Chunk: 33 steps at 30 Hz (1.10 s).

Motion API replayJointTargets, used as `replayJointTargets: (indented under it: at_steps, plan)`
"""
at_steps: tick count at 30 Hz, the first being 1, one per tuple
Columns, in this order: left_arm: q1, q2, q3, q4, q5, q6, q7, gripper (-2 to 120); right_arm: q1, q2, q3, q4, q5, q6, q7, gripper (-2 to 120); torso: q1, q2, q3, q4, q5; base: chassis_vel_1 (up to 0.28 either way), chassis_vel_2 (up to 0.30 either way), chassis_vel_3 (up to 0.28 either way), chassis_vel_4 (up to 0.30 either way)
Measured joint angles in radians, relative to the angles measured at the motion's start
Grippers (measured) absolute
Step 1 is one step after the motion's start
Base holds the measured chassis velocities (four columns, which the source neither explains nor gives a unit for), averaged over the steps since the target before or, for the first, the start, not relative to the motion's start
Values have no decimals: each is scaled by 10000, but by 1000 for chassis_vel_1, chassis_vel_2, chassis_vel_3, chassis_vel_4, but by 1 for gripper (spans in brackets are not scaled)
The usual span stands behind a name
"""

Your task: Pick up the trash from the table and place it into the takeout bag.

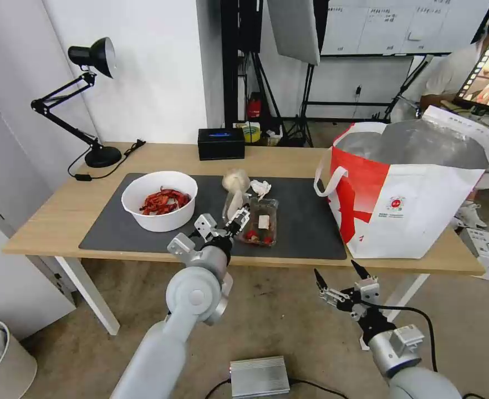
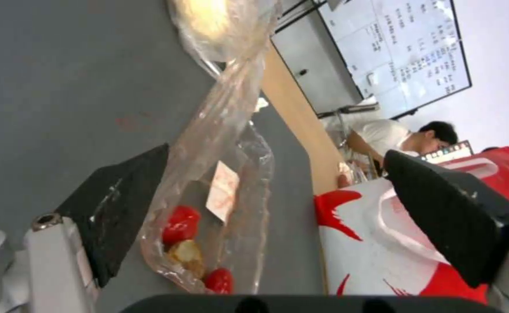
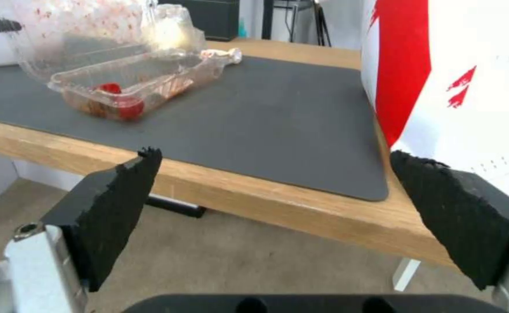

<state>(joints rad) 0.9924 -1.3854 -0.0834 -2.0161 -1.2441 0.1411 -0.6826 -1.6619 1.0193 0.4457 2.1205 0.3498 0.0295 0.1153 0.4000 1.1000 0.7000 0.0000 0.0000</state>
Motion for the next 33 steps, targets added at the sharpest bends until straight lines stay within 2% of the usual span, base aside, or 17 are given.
replayJointTargets:
  at_steps: [17, 33]
  plan:
    - [34, -41, 284, -215, 24, -20, 358, 100, -83, 86, 50, 47, -76, 19, -1, 100, 0, 0, 0, 0, 0, 0, 0, 0, 0]
    - [85, -220, 910, -441, -64, 30, 535, 100, -267, 204, 254, 204, -107, 47, 0, 100, 0, 0, 0, -1, 0, 0, 0, 0, 0]
